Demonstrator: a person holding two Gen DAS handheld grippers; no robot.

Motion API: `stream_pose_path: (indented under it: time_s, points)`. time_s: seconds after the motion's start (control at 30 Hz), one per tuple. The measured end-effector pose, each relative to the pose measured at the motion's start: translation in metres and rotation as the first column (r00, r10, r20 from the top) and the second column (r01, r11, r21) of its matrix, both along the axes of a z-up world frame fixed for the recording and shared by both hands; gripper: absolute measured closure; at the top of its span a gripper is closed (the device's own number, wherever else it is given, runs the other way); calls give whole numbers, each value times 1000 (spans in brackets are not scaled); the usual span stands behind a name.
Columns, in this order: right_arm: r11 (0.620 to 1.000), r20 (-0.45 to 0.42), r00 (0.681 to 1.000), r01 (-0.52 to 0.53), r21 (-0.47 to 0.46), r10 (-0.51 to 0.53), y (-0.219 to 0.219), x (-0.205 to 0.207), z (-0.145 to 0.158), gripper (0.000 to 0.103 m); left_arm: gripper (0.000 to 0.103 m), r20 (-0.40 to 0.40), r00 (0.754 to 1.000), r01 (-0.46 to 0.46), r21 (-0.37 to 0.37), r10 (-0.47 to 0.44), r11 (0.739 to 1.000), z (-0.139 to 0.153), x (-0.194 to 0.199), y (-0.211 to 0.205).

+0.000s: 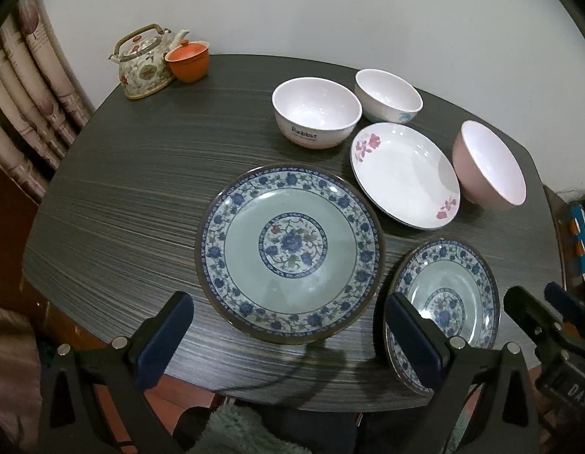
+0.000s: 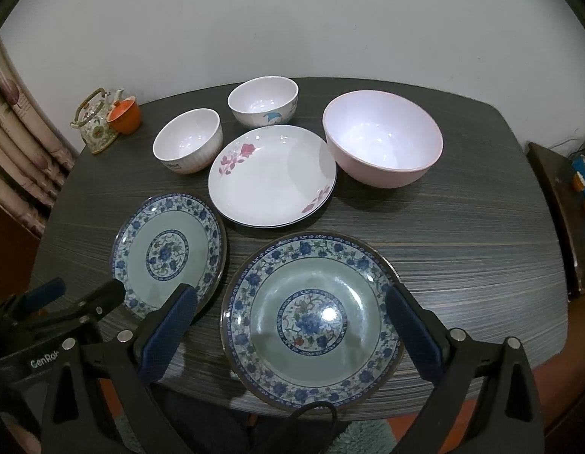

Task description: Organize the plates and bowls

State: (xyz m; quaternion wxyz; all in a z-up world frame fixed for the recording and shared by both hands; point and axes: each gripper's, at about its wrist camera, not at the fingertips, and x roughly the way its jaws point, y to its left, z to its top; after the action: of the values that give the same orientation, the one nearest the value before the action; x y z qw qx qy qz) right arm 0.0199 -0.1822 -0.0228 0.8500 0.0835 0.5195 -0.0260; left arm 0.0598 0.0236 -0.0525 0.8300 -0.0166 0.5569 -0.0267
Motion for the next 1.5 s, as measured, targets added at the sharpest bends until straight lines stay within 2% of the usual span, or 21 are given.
stream_pose_path:
  time_s: [0.2,0.3,0.4,0.53,0.73,0.87,0.97,1.03,1.3,1.5]
  points:
    - [994,-6,1000,-20,109,20,-10,6,-7,19,0,-4,999,-47,-45,47,998,-1,13,31]
    - [983,-10,999,-44,180,46,-14,14,-13,29,7,-29,997,-79,-98,76,992,-4,21,49]
    - [966,-21,997,-63,250,71,-15,22,-22,36,10,-64,991,-122,-142,114,982,-9,29,68]
    - [954,-24,994,-98,285,110,-8,30,-28,40,17,-84,985,-163,-175,150,971,-14,38,91]
    - [929,-53,987,-122,351,149,2,46,-42,48,35,-173,969,-219,-290,174,932,-34,48,117]
    - [906,-84,981,-130,402,178,10,58,-54,52,36,-237,955,-252,-342,176,905,-52,53,127]
    - [891,-103,976,-127,436,190,13,67,-61,57,42,-277,946,-274,-398,170,875,-63,55,135]
    - [884,-107,973,-137,447,204,18,74,-66,60,45,-287,943,-282,-410,170,868,-68,56,139]
    - [884,-154,958,-150,442,240,31,92,-87,70,46,-306,938,-286,-415,163,864,-83,61,145]
    - [881,-181,955,-131,454,235,33,103,-100,73,46,-330,931,-294,-425,156,856,-96,66,145]
